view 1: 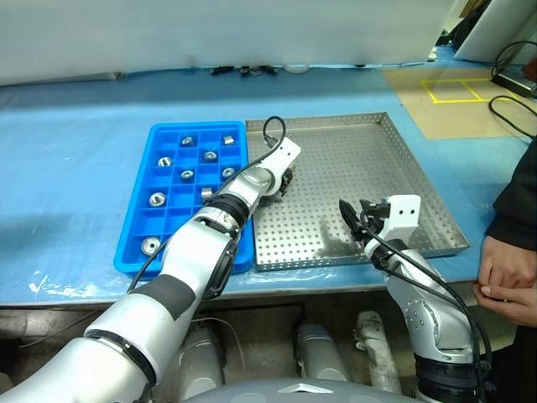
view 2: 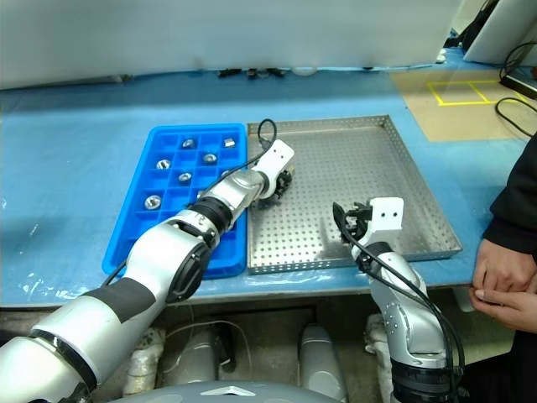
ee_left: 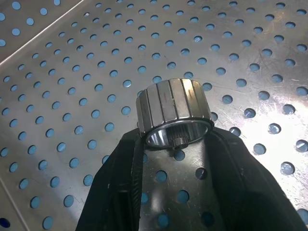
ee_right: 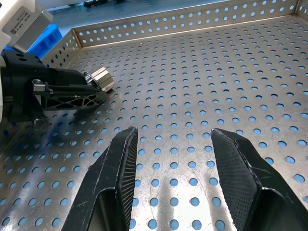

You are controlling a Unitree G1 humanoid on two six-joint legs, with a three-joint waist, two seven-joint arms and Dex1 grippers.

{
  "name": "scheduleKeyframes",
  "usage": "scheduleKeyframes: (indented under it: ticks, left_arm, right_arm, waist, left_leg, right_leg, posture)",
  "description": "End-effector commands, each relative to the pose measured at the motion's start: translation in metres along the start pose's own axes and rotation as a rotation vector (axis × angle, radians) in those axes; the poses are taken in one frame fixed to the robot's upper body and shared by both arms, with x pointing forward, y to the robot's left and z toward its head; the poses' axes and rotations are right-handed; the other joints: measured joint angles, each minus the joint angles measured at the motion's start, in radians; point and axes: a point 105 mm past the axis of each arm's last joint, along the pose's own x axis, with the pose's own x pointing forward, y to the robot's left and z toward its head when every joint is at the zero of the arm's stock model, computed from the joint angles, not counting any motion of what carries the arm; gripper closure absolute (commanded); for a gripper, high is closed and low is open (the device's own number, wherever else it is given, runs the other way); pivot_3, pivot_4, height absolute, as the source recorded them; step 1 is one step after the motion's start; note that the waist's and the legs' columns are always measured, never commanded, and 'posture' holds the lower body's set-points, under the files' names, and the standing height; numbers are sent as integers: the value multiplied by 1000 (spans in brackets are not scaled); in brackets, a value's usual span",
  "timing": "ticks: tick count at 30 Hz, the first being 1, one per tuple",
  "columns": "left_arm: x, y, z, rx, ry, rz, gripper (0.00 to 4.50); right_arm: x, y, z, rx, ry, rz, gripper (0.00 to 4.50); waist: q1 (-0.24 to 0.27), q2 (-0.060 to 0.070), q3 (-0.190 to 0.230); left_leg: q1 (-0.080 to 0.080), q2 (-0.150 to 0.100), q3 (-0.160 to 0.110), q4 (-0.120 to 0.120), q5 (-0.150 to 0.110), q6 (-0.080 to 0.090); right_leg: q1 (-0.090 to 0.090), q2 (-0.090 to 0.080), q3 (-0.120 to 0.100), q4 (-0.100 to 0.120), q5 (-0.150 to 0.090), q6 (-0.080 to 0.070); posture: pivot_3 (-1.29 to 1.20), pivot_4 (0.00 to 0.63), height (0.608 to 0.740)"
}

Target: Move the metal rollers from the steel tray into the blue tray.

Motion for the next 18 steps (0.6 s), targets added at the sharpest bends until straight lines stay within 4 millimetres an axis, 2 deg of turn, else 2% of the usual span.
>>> scheduleKeyframes:
  ticks: [1, 5, 8, 13, 18]
  left_arm:
    - [0, -3, -6, -41, 1, -43, 2923]
    - [-3, -4, 13, -69, -84, -101, 2923]
    - [-5, -4, 21, -25, -117, -120, 2923]
    - [-10, -8, 44, -18, -205, -206, 2923]
    - [-40, 13, 99, -71, -438, -341, 2923]
  right_arm:
    - [-1, 6, 12, -17, -52, 25, 1966]
    - [1, 10, 19, -17, -73, 51, 1966]
    - [2, 9, 24, -17, -88, 51, 1966]
    - [3, 13, 31, -27, -103, 76, 1966]
    - [7, 30, 55, -40, -156, 198, 1966]
  waist:
    - [0, 0, 0]
    - [1, 0, 0]
    - [3, 0, 0]
    - [6, 0, 0]
    - [9, 1, 1]
  left_leg:
    - [0, 0, 0, 0, 0, 0]
    - [-1, 0, 0, -1, 0, 0]
    - [-7, 0, 0, -1, -1, 2]
    - [-11, 0, 0, -1, -2, 9]
    - [-10, 0, 1, -1, -2, 9]
  right_leg:
    - [0, 0, 0, 0, 0, 0]
    - [-1, 0, -1, -2, 0, 0]
    - [-3, -1, -3, -5, 1, 0]
    - [-3, -2, -5, -10, 1, 0]
    - [-4, -2, -5, -9, 1, -1]
  posture:
    - [-561, 150, 740]
    - [-548, 150, 740]
    - [-544, 150, 740]
    - [-527, 150, 740]
    - [-468, 150, 740]
